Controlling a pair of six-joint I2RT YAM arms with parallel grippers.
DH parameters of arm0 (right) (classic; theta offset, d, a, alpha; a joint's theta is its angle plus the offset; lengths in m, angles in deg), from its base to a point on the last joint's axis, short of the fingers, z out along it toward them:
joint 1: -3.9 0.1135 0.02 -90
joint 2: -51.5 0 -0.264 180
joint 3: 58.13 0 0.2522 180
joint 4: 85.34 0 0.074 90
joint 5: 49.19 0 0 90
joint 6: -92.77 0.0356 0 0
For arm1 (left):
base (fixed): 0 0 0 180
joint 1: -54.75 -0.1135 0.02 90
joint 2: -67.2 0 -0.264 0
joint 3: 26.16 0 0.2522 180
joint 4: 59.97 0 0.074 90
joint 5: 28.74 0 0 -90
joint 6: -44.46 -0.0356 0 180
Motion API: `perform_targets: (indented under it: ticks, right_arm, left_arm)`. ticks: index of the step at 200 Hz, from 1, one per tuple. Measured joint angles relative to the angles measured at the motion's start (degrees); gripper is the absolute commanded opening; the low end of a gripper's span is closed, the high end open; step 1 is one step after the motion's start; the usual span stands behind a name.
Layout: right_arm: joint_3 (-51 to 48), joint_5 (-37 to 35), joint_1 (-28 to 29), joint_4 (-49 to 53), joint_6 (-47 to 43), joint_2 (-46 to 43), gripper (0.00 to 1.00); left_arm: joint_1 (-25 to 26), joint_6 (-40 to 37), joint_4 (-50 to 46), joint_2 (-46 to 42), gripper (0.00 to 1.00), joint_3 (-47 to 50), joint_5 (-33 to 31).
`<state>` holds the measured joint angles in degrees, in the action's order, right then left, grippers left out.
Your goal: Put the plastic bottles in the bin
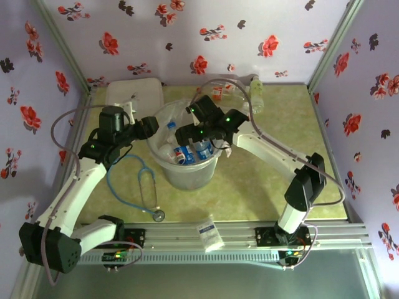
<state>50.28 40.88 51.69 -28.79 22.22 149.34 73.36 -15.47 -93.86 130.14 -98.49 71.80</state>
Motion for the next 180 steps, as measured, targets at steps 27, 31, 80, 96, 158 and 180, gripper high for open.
perform_targets:
  ticks: [27,31,80,96,158,180]
  right_arm:
    - [-0.3,-0.2,0.0,-1.3,-0.1,-2.1,0.99]
    - [-0.3,-0.4,0.0,-1.4,-0.2,-2.5,0.99]
    - [-0.2,-2.5,-0.4,-2.7,-1.5,-6.9,0.99]
    - [-2.3,-3.7,-0.9,-5.2,-1.5,-10.4,0.99]
    - [-9.7,-4.5,-9.4,-13.2,1.7,-28.7,0.99]
    - [-12.5,-6.1,-13.5,-13.4,3.2,-32.0,0.99]
  left_arm:
    - [0.0,-0.1,-0.1,0.0,0.62,0.0,0.0]
    - [0.0,-0.1,-0.1,0.0,0.62,0.0,0.0]
    - [0.3,-0.2,0.1,0.6,0.63,-0.3,0.2]
    - [0.4,-0.2,0.0,0.6,0.63,-0.3,0.2]
    - [0.4,-0.3,0.0,0.5,0.63,-0.2,0.0]
    - [0.4,-0.3,0.0,0.5,0.63,-0.2,0.0]
